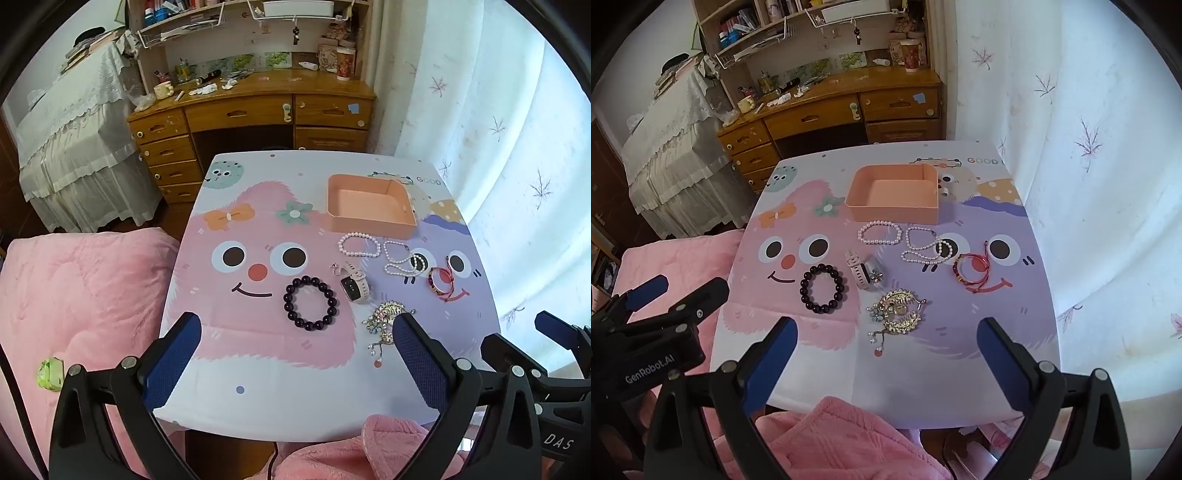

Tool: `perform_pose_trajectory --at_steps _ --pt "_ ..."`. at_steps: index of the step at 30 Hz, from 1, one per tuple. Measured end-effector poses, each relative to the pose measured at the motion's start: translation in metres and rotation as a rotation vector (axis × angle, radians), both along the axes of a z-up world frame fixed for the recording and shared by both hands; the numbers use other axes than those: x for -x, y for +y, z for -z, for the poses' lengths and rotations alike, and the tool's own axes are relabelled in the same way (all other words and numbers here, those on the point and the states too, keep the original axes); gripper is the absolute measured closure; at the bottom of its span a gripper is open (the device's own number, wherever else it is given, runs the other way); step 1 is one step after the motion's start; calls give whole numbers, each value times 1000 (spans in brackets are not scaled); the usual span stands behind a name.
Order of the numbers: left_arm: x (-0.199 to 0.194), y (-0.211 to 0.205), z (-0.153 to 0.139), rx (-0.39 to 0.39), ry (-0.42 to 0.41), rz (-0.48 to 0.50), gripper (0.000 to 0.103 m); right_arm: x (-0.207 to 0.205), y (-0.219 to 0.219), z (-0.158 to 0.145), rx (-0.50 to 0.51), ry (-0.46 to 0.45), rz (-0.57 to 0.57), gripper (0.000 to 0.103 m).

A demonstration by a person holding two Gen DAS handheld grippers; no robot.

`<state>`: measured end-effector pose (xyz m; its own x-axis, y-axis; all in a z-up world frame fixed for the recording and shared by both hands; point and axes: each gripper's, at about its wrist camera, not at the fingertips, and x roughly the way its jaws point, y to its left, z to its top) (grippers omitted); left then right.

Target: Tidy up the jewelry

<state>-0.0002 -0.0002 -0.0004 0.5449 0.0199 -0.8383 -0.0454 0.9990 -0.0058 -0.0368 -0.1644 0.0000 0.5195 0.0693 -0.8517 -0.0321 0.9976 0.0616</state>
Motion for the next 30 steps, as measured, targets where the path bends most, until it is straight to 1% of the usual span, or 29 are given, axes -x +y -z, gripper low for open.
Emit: perform_pose_trajectory --at_steps 6,7,9,10,17,23,30 --pt "5 -2 2 -8 2 0 1 0 1 4 -5 10 18 5" --pt "6 -3 2 -9 2 -2 1 7 1 1 -10 9 12 5" --pt "10 -3 3 -9 3 -9 1 9 2 4 -12 16 14 5" --pt "6 -7 5 11 21 57 1 10 3 3 -13 19 15 5" --pt "13 -9 5 2 24 68 1 16 2 4 -18 20 19 5" --pt "22 -10 2 -8 6 62 1 22 2 6 -24 18 19 5" --pt "29 -10 1 -5 11 49 1 32 5 6 -27 13 4 5"
